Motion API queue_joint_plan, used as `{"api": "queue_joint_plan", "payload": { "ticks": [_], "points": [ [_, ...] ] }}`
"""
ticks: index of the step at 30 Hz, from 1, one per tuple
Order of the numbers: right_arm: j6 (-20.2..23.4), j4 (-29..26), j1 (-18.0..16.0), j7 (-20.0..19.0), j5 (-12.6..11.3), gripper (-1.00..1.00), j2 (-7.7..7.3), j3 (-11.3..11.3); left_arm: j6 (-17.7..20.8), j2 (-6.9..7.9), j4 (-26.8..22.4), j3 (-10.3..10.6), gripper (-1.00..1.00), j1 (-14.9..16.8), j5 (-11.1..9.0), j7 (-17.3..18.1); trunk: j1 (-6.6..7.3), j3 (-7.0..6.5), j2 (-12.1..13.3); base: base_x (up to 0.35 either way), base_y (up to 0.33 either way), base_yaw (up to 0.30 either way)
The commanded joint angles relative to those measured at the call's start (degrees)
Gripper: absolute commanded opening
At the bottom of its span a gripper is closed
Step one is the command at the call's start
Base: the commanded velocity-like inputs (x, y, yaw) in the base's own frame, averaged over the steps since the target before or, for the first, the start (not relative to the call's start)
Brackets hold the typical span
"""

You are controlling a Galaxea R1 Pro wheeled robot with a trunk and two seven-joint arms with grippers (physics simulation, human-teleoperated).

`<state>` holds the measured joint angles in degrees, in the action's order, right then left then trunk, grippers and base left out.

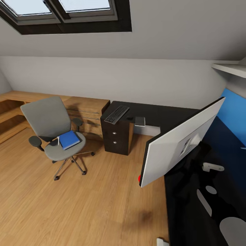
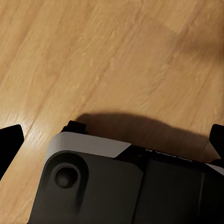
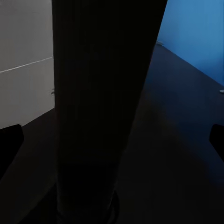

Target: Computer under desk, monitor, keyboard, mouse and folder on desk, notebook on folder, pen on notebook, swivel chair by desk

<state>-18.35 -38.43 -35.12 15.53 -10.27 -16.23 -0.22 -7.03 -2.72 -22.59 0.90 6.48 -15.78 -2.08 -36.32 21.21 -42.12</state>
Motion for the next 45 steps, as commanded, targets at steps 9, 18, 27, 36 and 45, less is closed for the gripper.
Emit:
{"api": "queue_joint_plan", "payload": {
  "ticks": [9, 18, 27, 36, 45],
  "points": [
    [-0.36, 0.02, 0.0, 0.03, -0.54, 1.0, -0.15, 0.13, -0.17, -0.01, 0.01, 0.15, 1.0, 0.02, -0.21, -0.21, -0.01, 0.07, -0.05, 0.013, 0.0, 0.0],
    [-0.37, 0.02, -0.03, 0.03, -0.54, 1.0, -0.2, 0.13, -0.17, -0.01, 0.01, 0.15, 1.0, 0.02, -0.19, -0.21, -0.01, 0.07, -0.05, 0.095, 0.0, 0.0],
    [-0.37, 0.02, -0.04, 0.03, -0.54, 1.0, -0.2, 0.13, -0.17, -0.01, 0.01, 0.15, 1.0, 0.02, -0.19, -0.21, -0.01, 0.07, -0.05, 0.014, 0.0, 0.0],
    [-0.35, 0.02, -0.04, 0.03, -0.54, 1.0, -0.27, 0.12, -0.17, -0.01, 0.01, 0.15, 1.0, 0.02, -0.14, -0.21, -0.01, 0.07, -0.05, 0.001, 0.0, 0.0],
    [-0.29, 0.02, -0.04, 0.03, -0.54, -1.0, -0.29, 0.05, -0.17, -0.01, 0.01, 0.15, 1.0, 0.02, -0.14, -0.21, -0.01, 0.07, -0.05, 0.0, 0.0, 0.0]
  ]
}}
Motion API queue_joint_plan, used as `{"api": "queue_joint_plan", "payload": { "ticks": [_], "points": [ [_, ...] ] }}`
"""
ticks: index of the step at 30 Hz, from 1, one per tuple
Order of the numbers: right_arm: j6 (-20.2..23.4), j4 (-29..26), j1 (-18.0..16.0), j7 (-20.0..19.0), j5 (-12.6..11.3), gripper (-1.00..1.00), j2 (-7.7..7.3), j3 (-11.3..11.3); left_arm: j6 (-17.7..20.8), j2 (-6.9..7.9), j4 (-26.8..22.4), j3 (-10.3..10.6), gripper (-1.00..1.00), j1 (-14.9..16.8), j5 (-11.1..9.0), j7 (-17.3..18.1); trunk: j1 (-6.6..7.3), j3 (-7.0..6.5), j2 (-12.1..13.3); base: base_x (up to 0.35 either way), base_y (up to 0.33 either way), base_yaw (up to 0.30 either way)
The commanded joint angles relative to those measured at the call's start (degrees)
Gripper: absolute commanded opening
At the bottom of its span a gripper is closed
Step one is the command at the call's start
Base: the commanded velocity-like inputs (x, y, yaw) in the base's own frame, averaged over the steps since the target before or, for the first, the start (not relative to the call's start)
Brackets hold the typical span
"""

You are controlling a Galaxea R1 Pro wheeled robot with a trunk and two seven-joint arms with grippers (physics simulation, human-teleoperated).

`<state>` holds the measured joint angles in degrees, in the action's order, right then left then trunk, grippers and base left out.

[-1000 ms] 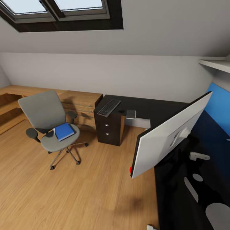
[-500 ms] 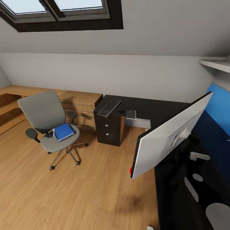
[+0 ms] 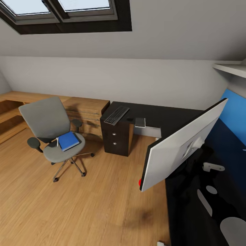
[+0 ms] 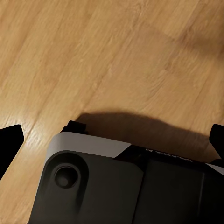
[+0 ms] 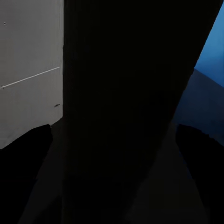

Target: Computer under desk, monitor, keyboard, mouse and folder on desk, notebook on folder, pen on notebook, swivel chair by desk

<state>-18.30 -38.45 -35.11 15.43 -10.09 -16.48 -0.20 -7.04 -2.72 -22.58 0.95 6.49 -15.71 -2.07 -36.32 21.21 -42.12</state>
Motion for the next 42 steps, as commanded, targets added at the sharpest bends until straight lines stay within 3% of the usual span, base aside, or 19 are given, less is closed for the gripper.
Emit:
{"api": "queue_joint_plan", "payload": {
  "ticks": [1, 42],
  "points": [
    [-0.34, 0.04, -0.04, 0.14, -0.72, -1.0, -0.04, 0.03, -0.17, 0.0, 0.0, 0.11, 1.0, 0.02, -0.21, -0.21, -0.01, 0.07, -0.05, 0.0, 0.0, 0.0],
    [-0.16, 0.04, -0.04, 0.71, -0.72, -1.0, 0.39, 0.17, -2.01, 0.08, 1.53, 0.02, 1.0, 0.02, -0.29, -0.21, -0.01, 0.07, -0.05, -0.033, -0.022, 0.0]
  ]
}}
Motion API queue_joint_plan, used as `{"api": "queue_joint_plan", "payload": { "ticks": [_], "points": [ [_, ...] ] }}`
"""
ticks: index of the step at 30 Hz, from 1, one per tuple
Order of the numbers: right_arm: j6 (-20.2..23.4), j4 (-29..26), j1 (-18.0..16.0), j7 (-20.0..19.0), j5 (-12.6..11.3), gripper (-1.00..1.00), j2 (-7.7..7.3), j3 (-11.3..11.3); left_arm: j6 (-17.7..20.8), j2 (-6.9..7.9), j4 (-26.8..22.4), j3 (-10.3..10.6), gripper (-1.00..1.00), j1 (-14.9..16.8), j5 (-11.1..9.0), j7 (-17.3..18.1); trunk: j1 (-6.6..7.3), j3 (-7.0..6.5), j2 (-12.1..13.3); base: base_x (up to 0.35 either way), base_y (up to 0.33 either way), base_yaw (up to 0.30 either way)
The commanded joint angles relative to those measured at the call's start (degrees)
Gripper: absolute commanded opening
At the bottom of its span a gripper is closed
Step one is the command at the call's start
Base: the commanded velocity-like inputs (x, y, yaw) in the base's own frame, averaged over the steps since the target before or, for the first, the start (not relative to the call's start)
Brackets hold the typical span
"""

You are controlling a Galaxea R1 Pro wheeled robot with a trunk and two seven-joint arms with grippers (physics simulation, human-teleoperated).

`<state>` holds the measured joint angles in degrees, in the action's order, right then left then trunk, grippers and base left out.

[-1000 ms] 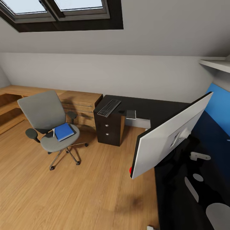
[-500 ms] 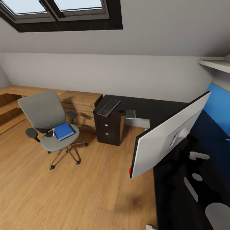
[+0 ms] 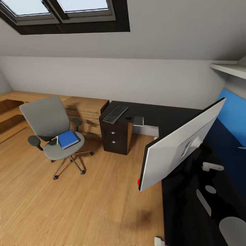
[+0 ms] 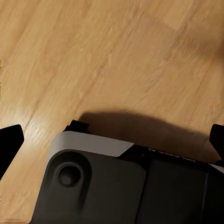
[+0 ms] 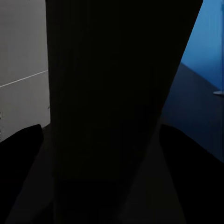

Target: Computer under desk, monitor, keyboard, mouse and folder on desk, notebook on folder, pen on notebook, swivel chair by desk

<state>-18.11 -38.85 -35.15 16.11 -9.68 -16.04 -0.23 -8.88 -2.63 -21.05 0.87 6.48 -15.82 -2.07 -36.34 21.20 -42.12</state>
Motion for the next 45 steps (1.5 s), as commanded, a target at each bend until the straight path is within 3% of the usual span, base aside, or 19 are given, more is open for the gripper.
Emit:
{"api": "queue_joint_plan", "payload": {
  "ticks": [1, 10, 21, 45],
  "points": [
    [-0.31, 0.45, 0.0, 0.05, -1.14, -1.0, -0.04, 0.16, -0.17, -0.01, 0.01, 0.1, 1.0, 0.02, -0.17, -0.21, 0.01, 0.08, -0.05, -0.226, 0.0, 0.0],
    [0.0, 0.45, 0.0, 0.06, -1.14, -1.0, -0.04, 0.31, -2.65, 0.08, 0.52, 0.02, 1.0, 0.02, -0.17, -0.21, 0.01, 0.08, -0.05, -0.112, 0.0, 0.0],
    [0.01, 0.45, 0.0, 0.06, -1.16, -1.0, -0.04, -0.02, -3.07, 0.05, 0.96, 0.04, 1.0, 0.02, -0.13, -0.15, 0.01, 0.08, -0.05, -0.253, -0.025, 0.0],
    [0.01, 1.41, 0.0, 0.09, -1.2, -1.0, -0.19, -0.03, -3.07, 0.05, 1.01, 0.02, 1.0, 0.02, -0.15, 0.49, 0.01, 0.08, -0.05, -0.008, -0.128, 0.0]
  ]
}}
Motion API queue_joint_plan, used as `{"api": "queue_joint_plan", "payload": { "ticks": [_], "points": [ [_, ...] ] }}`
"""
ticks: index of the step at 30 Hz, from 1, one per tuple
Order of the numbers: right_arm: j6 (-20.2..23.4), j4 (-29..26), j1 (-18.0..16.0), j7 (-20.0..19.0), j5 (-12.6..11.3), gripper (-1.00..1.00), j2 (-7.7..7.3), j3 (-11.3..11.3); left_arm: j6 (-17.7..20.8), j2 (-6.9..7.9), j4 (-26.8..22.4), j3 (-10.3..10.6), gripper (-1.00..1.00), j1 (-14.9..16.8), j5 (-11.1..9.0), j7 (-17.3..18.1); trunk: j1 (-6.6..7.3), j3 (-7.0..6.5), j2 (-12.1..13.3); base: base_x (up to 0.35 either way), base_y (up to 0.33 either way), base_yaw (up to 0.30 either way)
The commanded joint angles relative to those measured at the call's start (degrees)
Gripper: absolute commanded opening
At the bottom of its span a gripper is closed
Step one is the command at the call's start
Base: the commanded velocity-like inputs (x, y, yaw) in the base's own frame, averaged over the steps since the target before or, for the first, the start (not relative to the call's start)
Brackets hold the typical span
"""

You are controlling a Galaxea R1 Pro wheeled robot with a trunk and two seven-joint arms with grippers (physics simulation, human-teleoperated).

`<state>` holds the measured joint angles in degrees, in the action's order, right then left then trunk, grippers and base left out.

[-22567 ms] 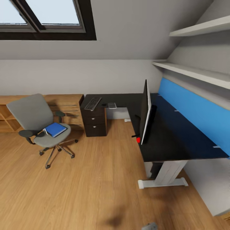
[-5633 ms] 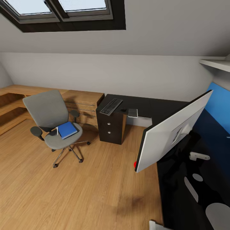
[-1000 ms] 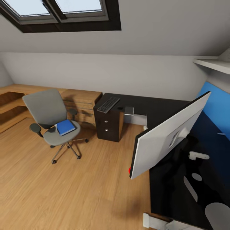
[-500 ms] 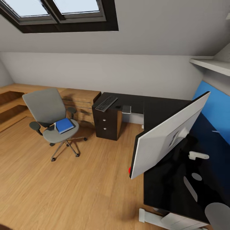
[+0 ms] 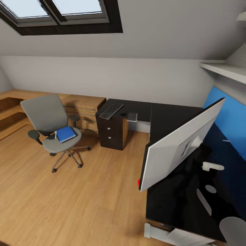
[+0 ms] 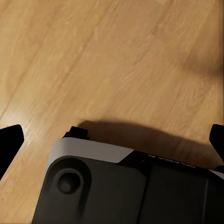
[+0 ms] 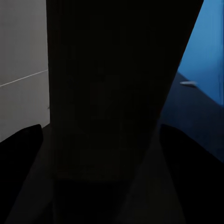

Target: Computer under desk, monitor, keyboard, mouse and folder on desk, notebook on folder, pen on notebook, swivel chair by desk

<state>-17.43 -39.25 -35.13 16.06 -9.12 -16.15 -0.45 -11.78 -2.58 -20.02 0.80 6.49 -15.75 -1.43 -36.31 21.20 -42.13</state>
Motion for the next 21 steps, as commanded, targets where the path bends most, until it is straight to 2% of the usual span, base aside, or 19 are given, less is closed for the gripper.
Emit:
{"api": "queue_joint_plan", "payload": {
  "ticks": [1, 14, 21],
  "points": [
    [-0.67, 1.81, -0.03, 0.14, -1.75, -1.0, -0.09, 0.19, -0.18, -0.01, -0.02, 0.12, 1.0, 0.01, -0.23, -0.15, -0.01, 0.07, -0.04, 0.0, -0.211, 0.0],
    [-0.67, 1.81, -0.03, 0.16, -1.76, -1.0, -0.25, 0.19, -0.18, 0.11, -0.02, 0.08, 1.0, 0.01, -0.24, -0.22, -0.01, 0.07, -0.04, 0.0, -0.044, 0.0],
    [-0.67, 1.81, -0.03, 0.2, -1.78, -1.0, -0.28, 0.18, -0.18, 0.12, 0.0, 0.08, 1.0, 0.01, -0.25, -0.24, -0.01, 0.07, -0.04, -0.045, -0.201, 0.0]
  ]
}}
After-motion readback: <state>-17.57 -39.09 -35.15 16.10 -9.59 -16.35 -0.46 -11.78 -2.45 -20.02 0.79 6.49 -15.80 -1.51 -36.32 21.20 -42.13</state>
